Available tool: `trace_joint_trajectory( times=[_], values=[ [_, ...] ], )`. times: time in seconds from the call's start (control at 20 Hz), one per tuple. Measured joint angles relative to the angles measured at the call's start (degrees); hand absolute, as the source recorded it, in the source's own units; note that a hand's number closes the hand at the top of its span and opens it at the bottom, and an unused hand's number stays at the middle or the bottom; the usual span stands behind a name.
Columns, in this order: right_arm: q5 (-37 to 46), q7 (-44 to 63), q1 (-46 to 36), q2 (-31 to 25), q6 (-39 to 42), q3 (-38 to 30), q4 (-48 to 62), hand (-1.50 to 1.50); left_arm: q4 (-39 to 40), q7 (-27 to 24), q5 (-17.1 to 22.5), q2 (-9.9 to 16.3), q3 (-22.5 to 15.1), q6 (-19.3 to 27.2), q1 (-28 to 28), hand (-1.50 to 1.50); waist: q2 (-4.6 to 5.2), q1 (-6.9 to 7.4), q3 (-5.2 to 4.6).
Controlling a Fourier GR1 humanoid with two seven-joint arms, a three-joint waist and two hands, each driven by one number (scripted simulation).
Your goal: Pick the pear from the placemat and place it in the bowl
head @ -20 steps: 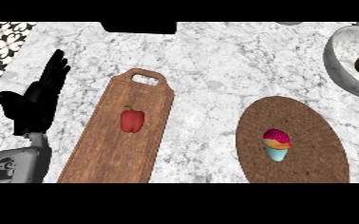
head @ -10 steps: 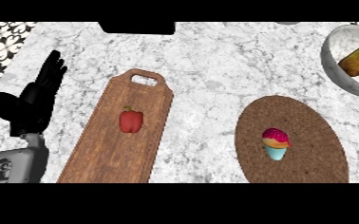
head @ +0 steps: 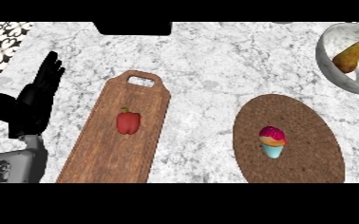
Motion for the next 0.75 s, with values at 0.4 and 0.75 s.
trace_joint_trajectory(
  times=[0.4, 0.75],
  values=[
    [-5.86, -5.13, 11.88, -6.89, 13.12, -5.37, 2.91, -1.50, -0.45, 0.57, 0.69, 0.79, 0.92, -0.72, 0.38, 0.00, -0.17, -0.39, 0.05],
    [-10.25, -7.12, 18.08, -10.69, 24.54, -8.64, 3.45, -1.50, -1.00, 0.34, -0.30, -0.55, -0.19, 0.07, 1.08, 0.00, -0.26, -0.45, 0.09]
  ],
)
